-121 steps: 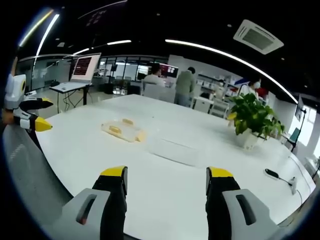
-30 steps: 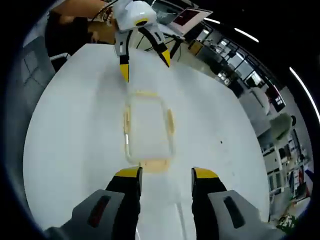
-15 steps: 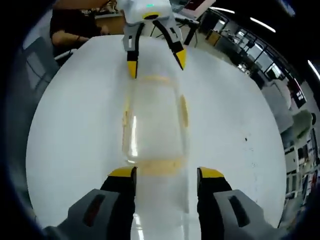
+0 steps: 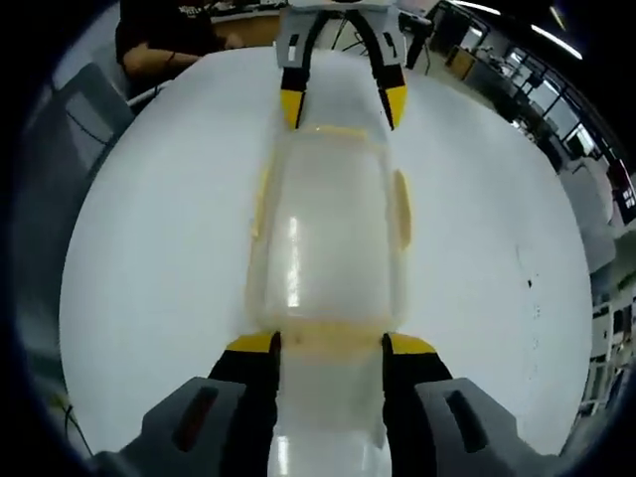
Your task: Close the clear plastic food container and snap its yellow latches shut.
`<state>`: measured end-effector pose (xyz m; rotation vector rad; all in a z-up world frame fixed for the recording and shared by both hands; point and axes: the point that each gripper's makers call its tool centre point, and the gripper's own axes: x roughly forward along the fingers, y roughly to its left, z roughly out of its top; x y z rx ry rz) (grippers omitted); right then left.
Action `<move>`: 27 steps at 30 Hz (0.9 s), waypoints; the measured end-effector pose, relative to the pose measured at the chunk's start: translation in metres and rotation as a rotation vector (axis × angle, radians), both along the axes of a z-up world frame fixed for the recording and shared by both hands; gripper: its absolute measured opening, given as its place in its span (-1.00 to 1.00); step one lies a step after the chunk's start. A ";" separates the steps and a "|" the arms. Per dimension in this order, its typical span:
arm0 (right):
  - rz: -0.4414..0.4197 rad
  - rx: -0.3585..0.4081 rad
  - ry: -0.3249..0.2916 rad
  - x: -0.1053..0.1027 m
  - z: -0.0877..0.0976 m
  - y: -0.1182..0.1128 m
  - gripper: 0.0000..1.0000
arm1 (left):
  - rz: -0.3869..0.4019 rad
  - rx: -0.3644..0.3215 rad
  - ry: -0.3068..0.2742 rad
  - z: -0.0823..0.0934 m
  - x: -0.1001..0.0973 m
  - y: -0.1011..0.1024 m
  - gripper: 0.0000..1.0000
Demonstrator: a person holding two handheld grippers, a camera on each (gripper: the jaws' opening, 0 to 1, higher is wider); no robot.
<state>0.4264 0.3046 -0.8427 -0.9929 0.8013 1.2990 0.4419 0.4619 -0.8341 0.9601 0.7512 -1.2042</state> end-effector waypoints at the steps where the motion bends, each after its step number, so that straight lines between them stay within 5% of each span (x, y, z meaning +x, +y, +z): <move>1: 0.002 0.001 0.005 -0.001 0.000 0.000 -0.23 | -0.007 0.002 0.012 -0.001 -0.002 0.000 -0.03; 7: 0.003 0.002 0.012 -0.001 0.000 0.000 -0.24 | -0.046 0.021 0.053 -0.003 -0.010 -0.002 -0.21; 27: -0.032 0.009 0.098 -0.002 -0.002 0.001 -0.27 | -0.044 0.017 0.104 -0.003 -0.012 0.001 -0.33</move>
